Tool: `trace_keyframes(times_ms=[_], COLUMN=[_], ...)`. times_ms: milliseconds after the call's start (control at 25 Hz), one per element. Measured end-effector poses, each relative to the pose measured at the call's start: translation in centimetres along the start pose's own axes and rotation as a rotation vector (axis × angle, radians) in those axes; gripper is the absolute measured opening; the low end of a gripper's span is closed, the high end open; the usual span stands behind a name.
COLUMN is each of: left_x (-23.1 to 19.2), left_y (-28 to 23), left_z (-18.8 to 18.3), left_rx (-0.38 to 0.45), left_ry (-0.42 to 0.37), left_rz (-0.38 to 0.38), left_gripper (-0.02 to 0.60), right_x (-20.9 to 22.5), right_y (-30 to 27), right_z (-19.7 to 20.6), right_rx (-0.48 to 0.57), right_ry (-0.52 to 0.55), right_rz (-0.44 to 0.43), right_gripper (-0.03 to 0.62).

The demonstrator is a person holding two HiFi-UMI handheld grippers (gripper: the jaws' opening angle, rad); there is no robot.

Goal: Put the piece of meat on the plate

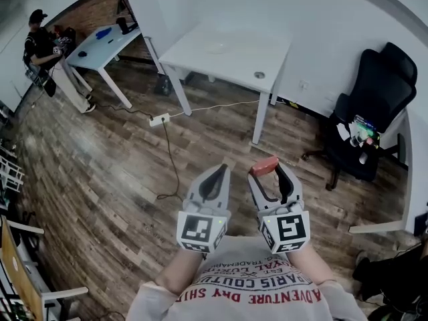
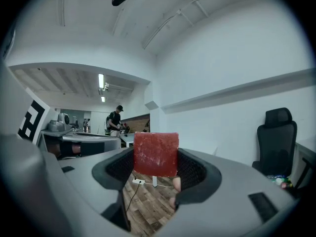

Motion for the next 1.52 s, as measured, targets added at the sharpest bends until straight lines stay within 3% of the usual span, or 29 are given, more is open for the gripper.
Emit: trace_keyframes(times_ms=[280,520,880,1240,1520], left_x=[-1.7,-6.1,-16.2,-29.9,-37.2], left_y=[-0.9,-2.2,-4.9,-6.1,-6.7], left_z=[0.3,0.4,-0.1,-0.8,0.0], left_rx=[-0.020,-0.008,0.001,-0.003,-0.014], left_ry=[-0.006,0.016,0.070,0.064,0.063], left_rz=[-0.003,-0.010,0.025,0.047,0.052], left_gripper=[0.008,0.008,0.008,0.008,0.008], right_x=[-0.5,-1.5,-4.4,-11.0,-14.0], right_y=[-2.2,-6.0,-14.5,-25.3,-32.0], right_z=[-0.1,-0.3,-1.5,-3.1,-2.6], right_rx=[0.002,-0.021,-0.063,-0.068,-0.093], right_ry=[0.019,0.023,0.034,0.045,0.021], right_rz=[-0.035,-0.035,0.028,0.064,0.085], right_gripper=[0.279,0.279,0.279,0.279,0.279])
Point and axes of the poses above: the fingertips, and each gripper's own axes: y backward along the fingers, x to its right, z out of its underside, the point moved 5 cm from there along y, backward along the fingers, and after that the axes turned 8 degrees about z, right-handed, at the moved point
